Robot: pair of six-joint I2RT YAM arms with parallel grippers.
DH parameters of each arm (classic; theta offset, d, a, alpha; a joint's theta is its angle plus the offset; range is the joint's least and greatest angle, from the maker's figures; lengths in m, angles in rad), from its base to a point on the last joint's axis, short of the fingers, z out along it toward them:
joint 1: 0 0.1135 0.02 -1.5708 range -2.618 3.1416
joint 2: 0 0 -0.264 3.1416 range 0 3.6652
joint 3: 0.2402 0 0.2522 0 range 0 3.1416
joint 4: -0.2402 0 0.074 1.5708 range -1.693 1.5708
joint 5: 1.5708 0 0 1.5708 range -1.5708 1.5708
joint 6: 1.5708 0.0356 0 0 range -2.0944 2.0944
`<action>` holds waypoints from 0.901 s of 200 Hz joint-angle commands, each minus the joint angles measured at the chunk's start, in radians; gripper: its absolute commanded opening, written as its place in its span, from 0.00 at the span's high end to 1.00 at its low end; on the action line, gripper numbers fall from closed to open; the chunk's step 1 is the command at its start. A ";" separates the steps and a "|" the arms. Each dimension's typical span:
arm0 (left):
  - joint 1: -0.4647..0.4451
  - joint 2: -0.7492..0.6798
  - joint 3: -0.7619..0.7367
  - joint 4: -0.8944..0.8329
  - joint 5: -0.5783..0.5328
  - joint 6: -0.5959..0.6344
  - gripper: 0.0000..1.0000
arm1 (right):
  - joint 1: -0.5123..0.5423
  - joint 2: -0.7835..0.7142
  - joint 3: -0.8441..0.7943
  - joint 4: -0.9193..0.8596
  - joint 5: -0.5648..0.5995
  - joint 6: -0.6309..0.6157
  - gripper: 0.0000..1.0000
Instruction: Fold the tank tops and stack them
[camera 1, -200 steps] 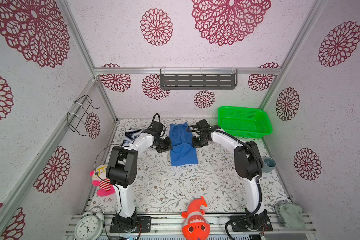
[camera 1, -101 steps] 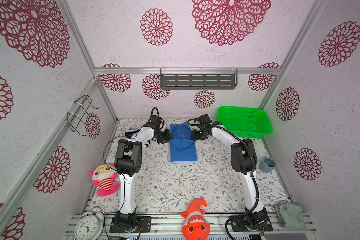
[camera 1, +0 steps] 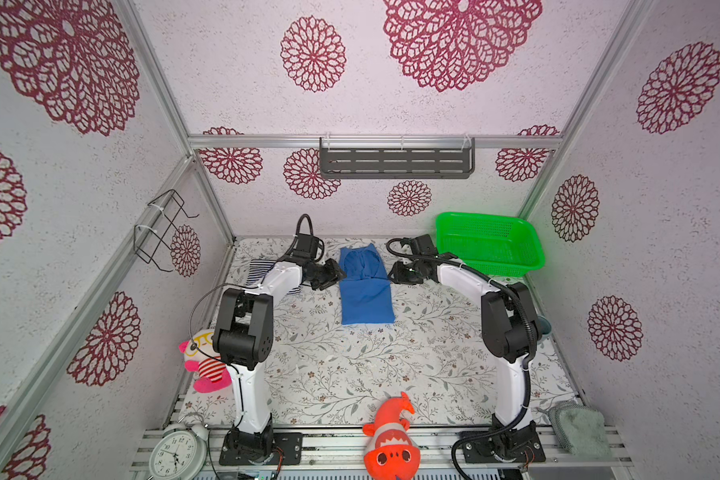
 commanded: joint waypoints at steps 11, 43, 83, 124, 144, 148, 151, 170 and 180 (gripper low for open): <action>-0.063 0.054 -0.019 0.012 -0.034 -0.023 0.54 | 0.037 0.034 -0.049 0.152 -0.019 0.108 0.70; -0.085 0.070 -0.098 -0.021 -0.022 -0.006 0.54 | 0.066 0.050 -0.117 0.156 -0.006 0.123 0.69; -0.104 -0.033 -0.312 -0.075 0.032 0.025 0.54 | 0.124 -0.083 -0.336 0.158 0.010 0.164 0.69; -0.107 -0.285 -0.479 -0.187 0.006 0.030 0.54 | 0.197 -0.263 -0.495 0.106 -0.001 0.203 0.67; -0.105 -0.348 -0.439 -0.233 -0.021 0.033 0.54 | 0.194 -0.292 -0.467 0.068 0.040 0.172 0.66; -0.105 -0.350 -0.425 -0.230 -0.024 0.030 0.53 | 0.193 -0.289 -0.452 0.064 0.048 0.164 0.66; -0.106 -0.350 -0.416 -0.223 -0.023 0.026 0.53 | 0.192 -0.283 -0.440 0.061 0.051 0.159 0.66; -0.110 -0.307 -0.363 -0.139 0.000 -0.005 0.53 | 0.190 -0.221 -0.382 0.094 0.052 0.136 0.67; -0.116 -0.265 -0.338 -0.095 0.007 -0.018 0.54 | 0.177 -0.172 -0.363 0.118 0.065 0.132 0.67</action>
